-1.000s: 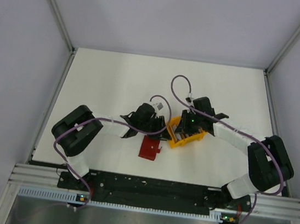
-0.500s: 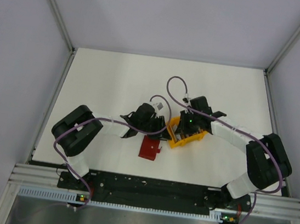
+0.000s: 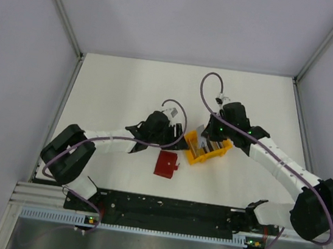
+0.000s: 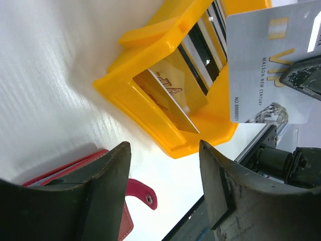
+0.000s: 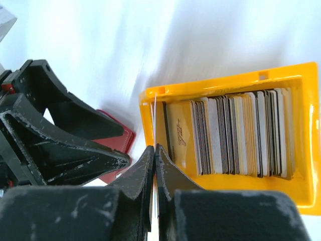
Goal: Put the credit cards into the card holder
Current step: Pick up the credit card from the storage box, then open the card holder at the center of the board.
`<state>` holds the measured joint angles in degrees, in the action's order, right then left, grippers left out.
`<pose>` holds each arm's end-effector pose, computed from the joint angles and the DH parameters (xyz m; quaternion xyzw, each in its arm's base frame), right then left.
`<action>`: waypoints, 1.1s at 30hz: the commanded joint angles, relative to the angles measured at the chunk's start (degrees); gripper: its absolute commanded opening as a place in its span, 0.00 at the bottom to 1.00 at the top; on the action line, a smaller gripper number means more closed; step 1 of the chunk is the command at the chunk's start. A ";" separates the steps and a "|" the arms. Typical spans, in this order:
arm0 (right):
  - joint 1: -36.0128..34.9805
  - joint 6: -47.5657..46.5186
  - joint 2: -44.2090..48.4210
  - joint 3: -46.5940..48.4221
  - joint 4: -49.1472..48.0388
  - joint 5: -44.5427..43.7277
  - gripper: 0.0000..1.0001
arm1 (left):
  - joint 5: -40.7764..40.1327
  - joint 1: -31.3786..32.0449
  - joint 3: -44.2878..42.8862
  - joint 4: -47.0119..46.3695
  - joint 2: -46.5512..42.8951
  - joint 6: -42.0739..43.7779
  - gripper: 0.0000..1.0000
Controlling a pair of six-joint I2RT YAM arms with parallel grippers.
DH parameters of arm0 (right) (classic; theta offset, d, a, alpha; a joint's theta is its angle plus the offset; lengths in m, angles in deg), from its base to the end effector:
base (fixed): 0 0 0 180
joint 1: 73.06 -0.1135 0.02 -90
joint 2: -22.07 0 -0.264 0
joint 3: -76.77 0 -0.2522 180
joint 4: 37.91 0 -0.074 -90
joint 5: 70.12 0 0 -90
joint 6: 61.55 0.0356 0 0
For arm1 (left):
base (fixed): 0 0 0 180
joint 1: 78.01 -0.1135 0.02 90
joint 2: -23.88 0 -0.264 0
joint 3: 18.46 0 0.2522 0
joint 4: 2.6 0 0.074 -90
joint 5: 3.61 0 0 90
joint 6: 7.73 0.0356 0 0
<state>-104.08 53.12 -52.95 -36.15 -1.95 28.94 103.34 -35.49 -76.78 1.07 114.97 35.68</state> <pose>0.2372 0.1492 0.2580 -0.0817 0.9142 0.2466 0.3112 0.2318 -0.2266 0.1768 0.0350 0.8848 -0.4064 0.2252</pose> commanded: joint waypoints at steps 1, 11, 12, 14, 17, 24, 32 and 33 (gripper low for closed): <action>-0.96 5.90 4.61 1.96 2.05 -6.83 0.00 | -4.55 0.28 -0.97 3.75 -5.30 3.08 0.62; -15.45 18.92 6.47 0.39 2.51 -22.24 0.00 | -20.25 0.10 3.42 18.32 -18.39 1.42 0.79; -17.03 20.32 6.47 -0.58 1.37 -22.59 0.00 | -22.55 0.02 3.86 21.13 -20.23 1.24 0.81; -19.59 22.70 5.86 -2.68 -1.53 -22.33 0.00 | -26.25 -0.16 4.82 25.79 -23.31 0.28 0.85; -22.31 25.16 3.49 -5.15 -6.89 -19.61 0.00 | -30.47 -0.86 7.54 30.82 -28.49 -1.92 0.91; -26.36 26.66 -6.09 -2.26 -10.77 -16.53 0.00 | -30.93 -2.18 12.56 34.25 -33.87 -3.60 0.96; -28.39 28.33 -9.97 -1.72 -6.73 -22.50 0.00 | -30.75 -2.36 12.83 35.49 -33.78 -3.25 0.96; -28.39 28.59 -9.62 -1.99 -6.38 -22.94 0.00 | -30.57 -2.36 12.83 35.31 -33.78 -2.98 0.96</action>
<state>-131.10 80.00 -63.11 -39.87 -8.70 9.86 73.48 -37.57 -63.99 36.37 82.14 32.64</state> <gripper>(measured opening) 0.006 0.964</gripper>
